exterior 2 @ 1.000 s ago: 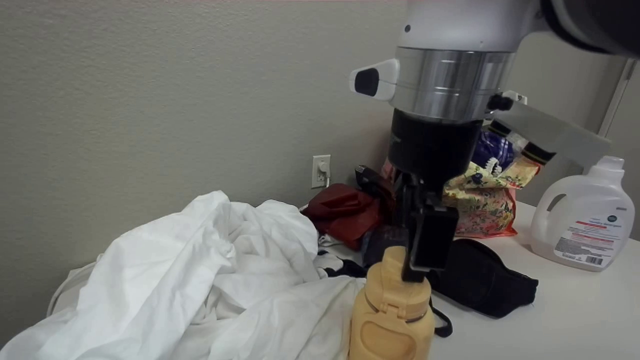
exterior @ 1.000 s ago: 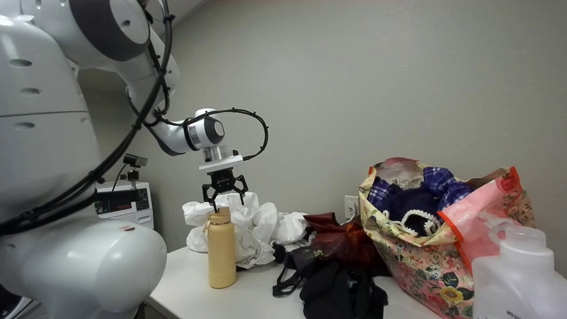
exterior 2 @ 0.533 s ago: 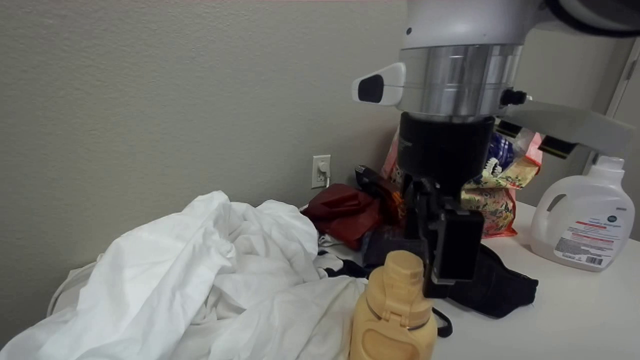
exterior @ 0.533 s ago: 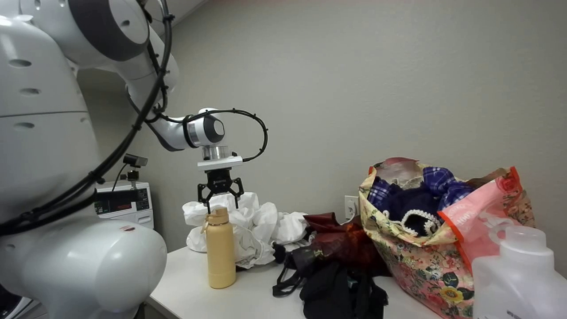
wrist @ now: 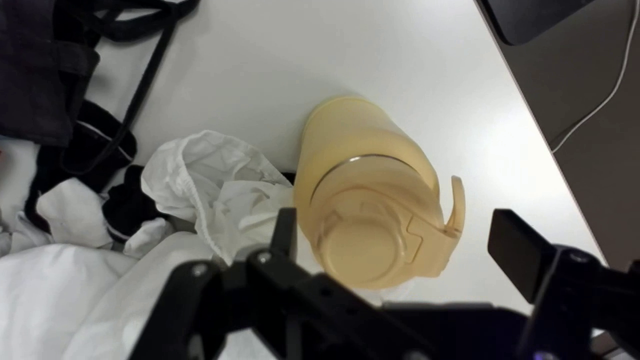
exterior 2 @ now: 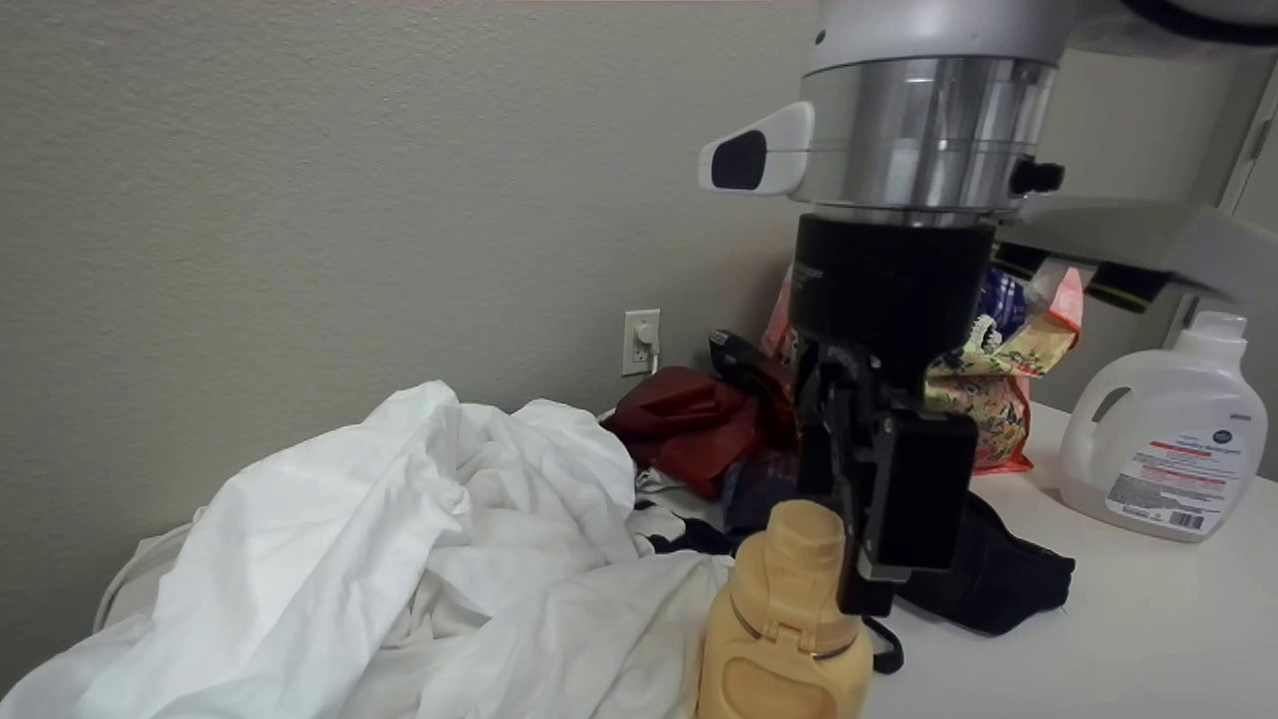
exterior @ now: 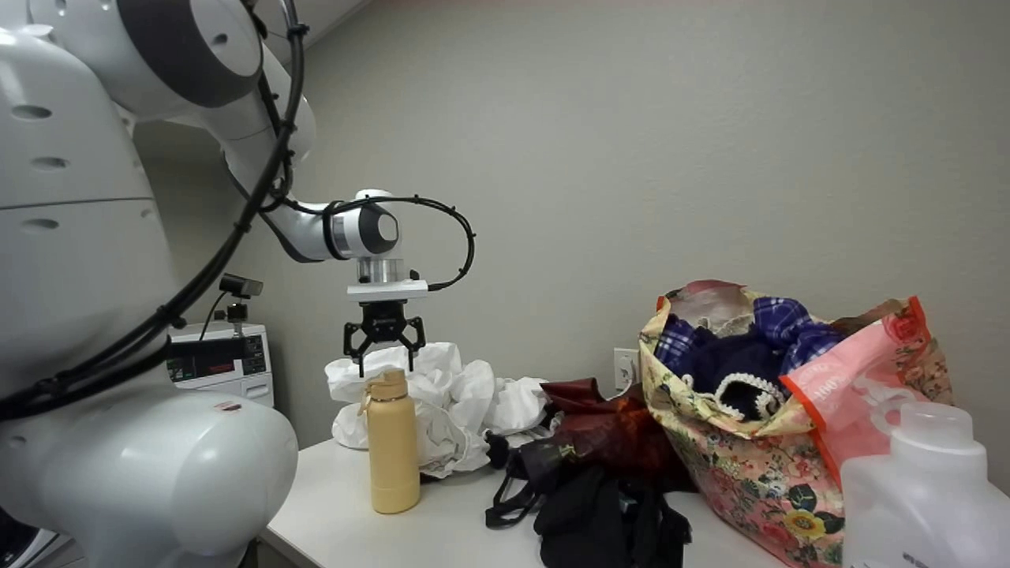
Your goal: Move the yellow bottle to the right side of the table and move the bag to the left
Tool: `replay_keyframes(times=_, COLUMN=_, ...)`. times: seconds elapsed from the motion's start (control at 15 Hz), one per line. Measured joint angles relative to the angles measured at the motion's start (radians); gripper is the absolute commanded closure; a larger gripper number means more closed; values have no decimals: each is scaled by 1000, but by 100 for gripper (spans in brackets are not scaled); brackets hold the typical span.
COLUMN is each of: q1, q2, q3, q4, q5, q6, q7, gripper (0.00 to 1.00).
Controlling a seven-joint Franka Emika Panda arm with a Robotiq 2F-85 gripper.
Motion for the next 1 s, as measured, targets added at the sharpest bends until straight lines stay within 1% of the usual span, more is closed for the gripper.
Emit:
replay_keyframes(times=0.07, q1=1, q2=0, q3=0, q4=0, q5=10, q6=1, q7=-4, gripper=3)
replay_keyframes(times=0.13, q1=2, q2=0, q3=0, q4=0, q5=18, q6=2, q7=-5, gripper=5)
replay_keyframes(times=0.2, q1=2, q2=0, q3=0, q4=0, q5=23, q6=3, q7=-5, gripper=12)
replay_keyframes(times=0.27, q1=2, q2=0, q3=0, q4=0, q5=25, q6=6, q7=-5, gripper=29)
replay_keyframes(times=0.33, q1=2, q2=0, q3=-1, q4=0, q5=25, q6=8, q7=-5, gripper=35)
replay_keyframes(times=0.4, q1=1, q2=0, q3=-1, q4=0, q5=25, q6=10, q7=-5, gripper=45)
replay_keyframes(times=0.67, q1=-1, q2=0, q3=-2, q4=-1, q5=25, q6=28, q7=-5, gripper=76)
replay_keyframes(times=0.73, q1=-2, q2=0, q3=-2, q4=-3, q5=25, q6=34, q7=-5, gripper=79)
replay_keyframes(times=1.0, q1=-8, q2=0, q3=-3, q4=-5, q5=24, q6=45, q7=-3, gripper=79)
